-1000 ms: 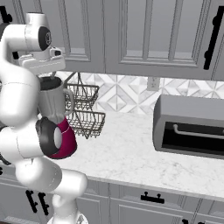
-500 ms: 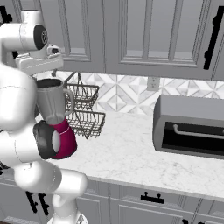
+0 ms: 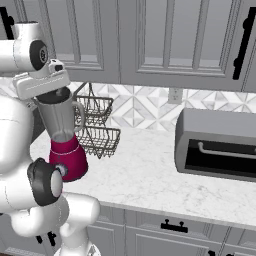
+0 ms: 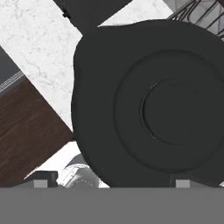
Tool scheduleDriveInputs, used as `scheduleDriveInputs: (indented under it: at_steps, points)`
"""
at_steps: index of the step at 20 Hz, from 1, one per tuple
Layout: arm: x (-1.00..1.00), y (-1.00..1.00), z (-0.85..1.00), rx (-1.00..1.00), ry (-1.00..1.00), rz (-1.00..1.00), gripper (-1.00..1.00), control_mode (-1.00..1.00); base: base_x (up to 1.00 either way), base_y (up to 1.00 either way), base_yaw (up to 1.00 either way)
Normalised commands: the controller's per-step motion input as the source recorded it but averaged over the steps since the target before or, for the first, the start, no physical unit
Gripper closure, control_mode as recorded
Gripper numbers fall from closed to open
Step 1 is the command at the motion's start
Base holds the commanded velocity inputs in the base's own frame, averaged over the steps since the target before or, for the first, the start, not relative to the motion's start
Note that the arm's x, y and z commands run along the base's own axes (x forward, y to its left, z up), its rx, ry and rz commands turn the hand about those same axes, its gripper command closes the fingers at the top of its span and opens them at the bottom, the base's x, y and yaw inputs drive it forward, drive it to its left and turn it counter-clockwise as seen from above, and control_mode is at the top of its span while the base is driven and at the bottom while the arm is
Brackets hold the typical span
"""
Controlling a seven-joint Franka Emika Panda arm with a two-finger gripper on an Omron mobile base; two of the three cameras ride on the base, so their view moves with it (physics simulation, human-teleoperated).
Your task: Close the lid blender by securely placing the lid on top.
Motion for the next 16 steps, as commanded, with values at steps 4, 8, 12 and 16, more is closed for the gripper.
scheduleDriveInputs:
  at_steps: [4,8,12,16]
  points:
    - [0.27,-0.11,-0.53,0.0,0.0,0.0,-1.0,-1.0,0.0,0.0,0.0]
    - [0.61,-0.02,-0.34,0.0,0.0,0.0,-1.0,-1.0,0.0,0.0,0.0]
    - [0.77,0.0,-0.6,0.0,0.0,0.0,-1.0,-1.0,0.0,0.0,0.0]
    - [0.63,0.0,-0.67,0.0,0.0,0.0,-1.0,-1.0,0.0,0.0,0.0]
